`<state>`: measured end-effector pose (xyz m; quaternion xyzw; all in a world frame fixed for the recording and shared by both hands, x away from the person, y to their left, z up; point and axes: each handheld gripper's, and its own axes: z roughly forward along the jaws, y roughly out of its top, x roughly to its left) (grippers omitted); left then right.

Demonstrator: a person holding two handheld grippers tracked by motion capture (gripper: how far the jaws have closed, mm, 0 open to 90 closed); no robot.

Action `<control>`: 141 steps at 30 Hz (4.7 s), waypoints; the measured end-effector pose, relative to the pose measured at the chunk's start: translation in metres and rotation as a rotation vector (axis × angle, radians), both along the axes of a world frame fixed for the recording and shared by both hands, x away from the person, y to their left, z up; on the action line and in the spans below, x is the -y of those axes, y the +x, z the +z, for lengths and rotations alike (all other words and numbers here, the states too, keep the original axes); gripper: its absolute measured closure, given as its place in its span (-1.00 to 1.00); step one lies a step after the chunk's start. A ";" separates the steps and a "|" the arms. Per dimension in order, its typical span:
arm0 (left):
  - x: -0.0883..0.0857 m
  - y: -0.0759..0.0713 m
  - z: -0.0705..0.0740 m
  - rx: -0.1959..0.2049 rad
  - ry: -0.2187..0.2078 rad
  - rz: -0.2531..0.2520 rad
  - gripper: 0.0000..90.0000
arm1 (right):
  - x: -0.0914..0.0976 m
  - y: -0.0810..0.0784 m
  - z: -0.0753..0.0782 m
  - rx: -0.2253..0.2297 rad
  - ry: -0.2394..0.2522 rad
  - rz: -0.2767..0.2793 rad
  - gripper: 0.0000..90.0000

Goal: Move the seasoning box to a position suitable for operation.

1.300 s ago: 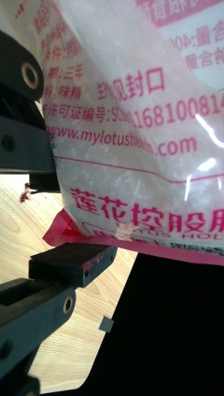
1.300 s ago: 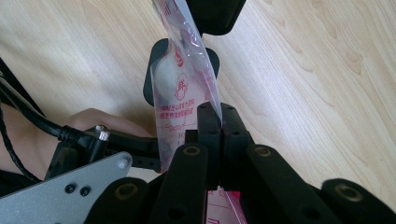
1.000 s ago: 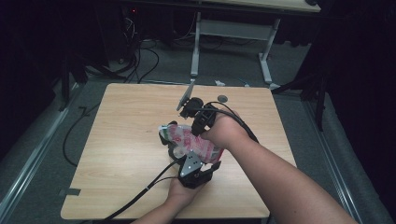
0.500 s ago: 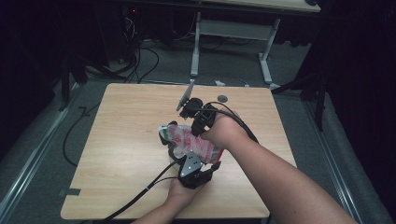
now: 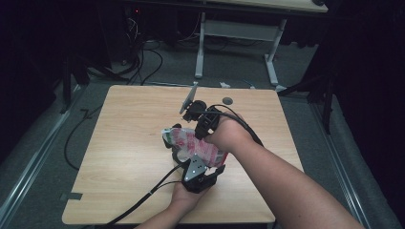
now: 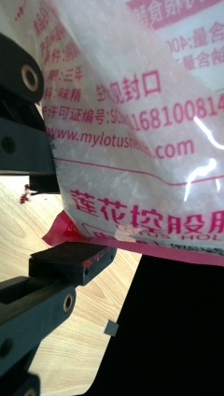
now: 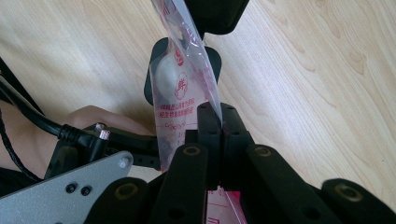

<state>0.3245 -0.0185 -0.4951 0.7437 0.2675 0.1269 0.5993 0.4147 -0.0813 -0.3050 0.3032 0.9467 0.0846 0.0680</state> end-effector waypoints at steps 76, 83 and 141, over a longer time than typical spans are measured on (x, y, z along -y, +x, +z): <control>0.003 -0.003 0.003 0.026 -0.006 -0.022 0.46 | -0.005 0.002 -0.002 0.005 -0.006 0.011 0.99; 0.003 0.001 0.000 0.026 0.019 -0.012 0.46 | -0.005 0.002 -0.002 0.006 -0.003 0.007 0.99; 0.003 -0.005 -0.001 0.051 0.041 -0.043 0.44 | -0.005 0.002 -0.012 -0.009 -0.003 0.011 0.99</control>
